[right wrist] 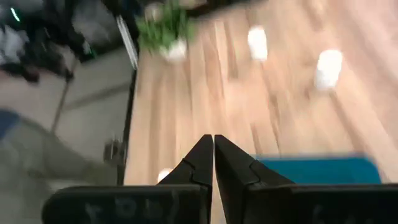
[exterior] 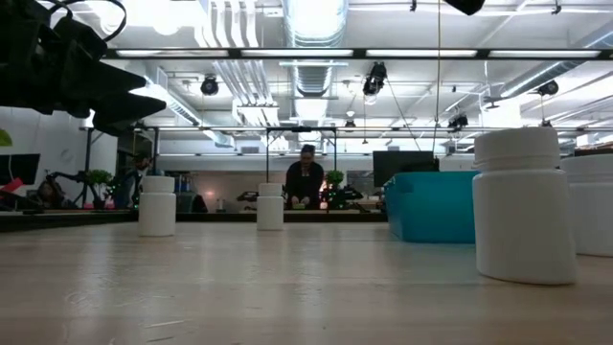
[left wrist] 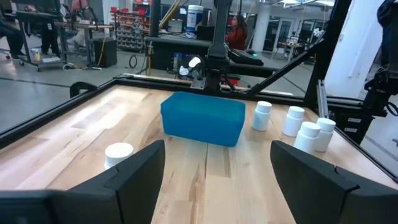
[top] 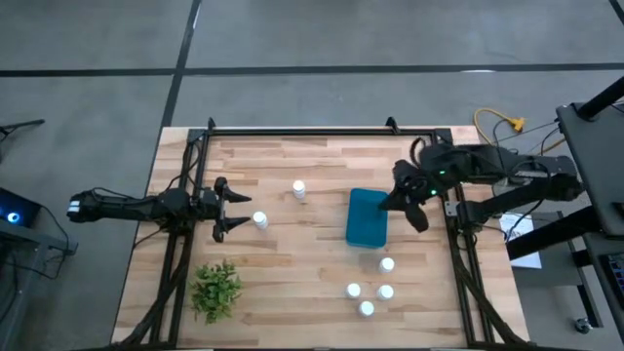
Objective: Pick and place pill bottles into a basket
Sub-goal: Put the white medicine bottle into the blue bin
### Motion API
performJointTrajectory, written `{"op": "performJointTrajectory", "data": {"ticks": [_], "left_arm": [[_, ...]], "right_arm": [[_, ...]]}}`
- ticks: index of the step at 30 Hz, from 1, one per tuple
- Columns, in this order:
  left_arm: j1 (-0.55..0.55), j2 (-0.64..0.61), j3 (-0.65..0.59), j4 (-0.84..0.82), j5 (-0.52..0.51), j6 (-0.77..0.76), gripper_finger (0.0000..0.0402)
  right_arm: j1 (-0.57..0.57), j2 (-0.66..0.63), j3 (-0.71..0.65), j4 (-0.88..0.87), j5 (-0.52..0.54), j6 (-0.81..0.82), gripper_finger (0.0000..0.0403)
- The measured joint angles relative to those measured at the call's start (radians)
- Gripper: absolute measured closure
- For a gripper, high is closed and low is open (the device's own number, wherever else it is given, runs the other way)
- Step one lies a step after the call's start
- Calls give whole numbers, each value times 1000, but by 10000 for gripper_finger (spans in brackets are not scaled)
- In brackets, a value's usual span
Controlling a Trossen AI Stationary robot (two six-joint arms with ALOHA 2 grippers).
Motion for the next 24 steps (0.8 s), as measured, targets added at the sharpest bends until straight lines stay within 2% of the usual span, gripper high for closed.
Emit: {"op": "performJointTrajectory", "data": {"ticks": [8,15,24], "left_arm": [[0,0,0,0,0,0,127],[0,2,0,0,0,0,127],[0,2,0,0,0,6,127]], "right_arm": [[2,155,115,-231,-1,-9,394],[68,230,150,-270,6,15,394],[216,248,190,-291,155,75,394]]}}
